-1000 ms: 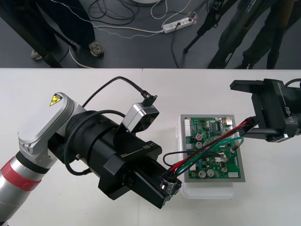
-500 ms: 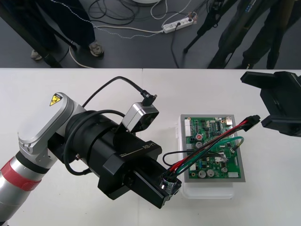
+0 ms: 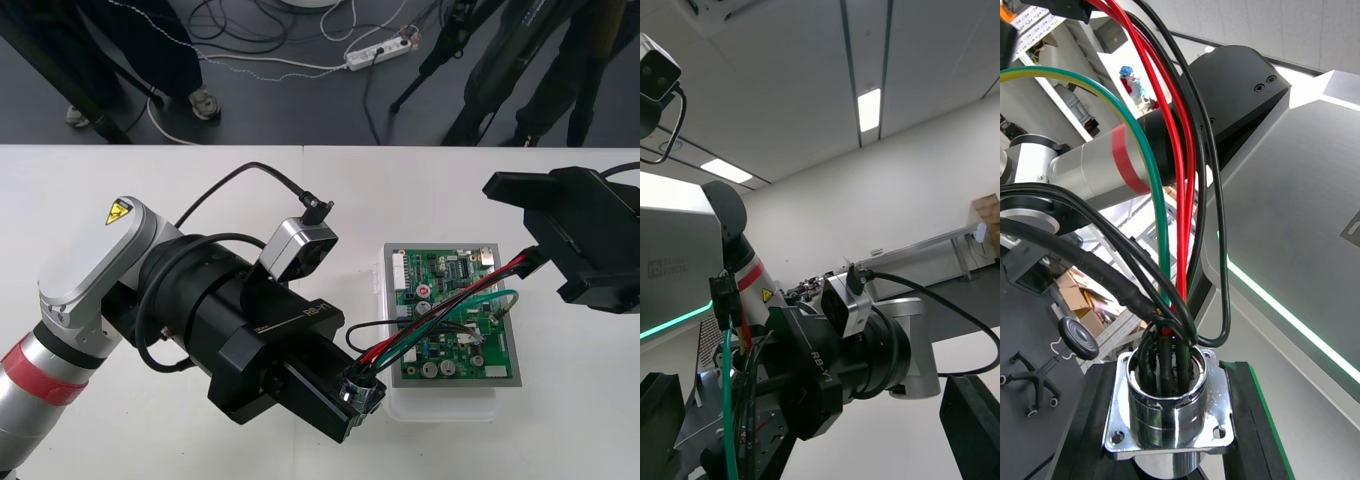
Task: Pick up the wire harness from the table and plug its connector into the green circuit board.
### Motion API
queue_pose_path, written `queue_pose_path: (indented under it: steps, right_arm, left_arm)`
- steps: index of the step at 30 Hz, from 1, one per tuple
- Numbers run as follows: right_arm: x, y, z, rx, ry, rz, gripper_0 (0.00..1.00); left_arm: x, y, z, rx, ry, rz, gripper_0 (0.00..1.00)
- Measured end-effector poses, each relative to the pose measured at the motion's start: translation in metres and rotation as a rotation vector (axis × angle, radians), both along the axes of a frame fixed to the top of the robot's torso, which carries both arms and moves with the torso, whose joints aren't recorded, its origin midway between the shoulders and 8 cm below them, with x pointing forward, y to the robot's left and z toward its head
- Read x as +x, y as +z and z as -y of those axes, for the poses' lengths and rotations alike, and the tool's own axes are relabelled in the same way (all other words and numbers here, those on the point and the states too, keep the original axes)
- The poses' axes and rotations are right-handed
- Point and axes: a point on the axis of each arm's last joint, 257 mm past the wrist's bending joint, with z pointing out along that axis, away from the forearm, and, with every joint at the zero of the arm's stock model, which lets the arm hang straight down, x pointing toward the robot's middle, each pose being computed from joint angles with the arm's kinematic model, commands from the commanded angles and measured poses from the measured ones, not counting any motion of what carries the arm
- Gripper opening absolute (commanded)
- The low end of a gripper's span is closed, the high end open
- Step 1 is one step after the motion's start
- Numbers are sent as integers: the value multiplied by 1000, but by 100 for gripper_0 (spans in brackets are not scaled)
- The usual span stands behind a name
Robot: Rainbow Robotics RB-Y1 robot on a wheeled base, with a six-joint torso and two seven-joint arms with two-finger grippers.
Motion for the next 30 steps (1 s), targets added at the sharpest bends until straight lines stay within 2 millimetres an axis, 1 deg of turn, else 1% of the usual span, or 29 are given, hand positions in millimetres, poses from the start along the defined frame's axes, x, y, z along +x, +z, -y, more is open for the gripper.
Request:
queue_pose_path:
  steps: [6, 9, 12, 19, 30]
  right_arm:
    - [-19, 12, -6, 21, 63, 14, 100]
    - [-32, 19, -10, 27, 139, -53, 100]
    - [-42, 22, -14, 22, 189, -92, 100]
    - [-52, 23, -17, 19, 214, -80, 100]
    - [-57, 25, -21, 40, 233, -80, 100]
  left_arm:
    - [0, 0, 0, 0, 0, 0, 0]
    - [0, 0, 0, 0, 0, 0, 0]
    - [0, 0, 0, 0, 0, 0, 0]
    - [0, 0, 0, 0, 0, 0, 0]
    - [0, 0, 0, 0, 0, -1, 0]
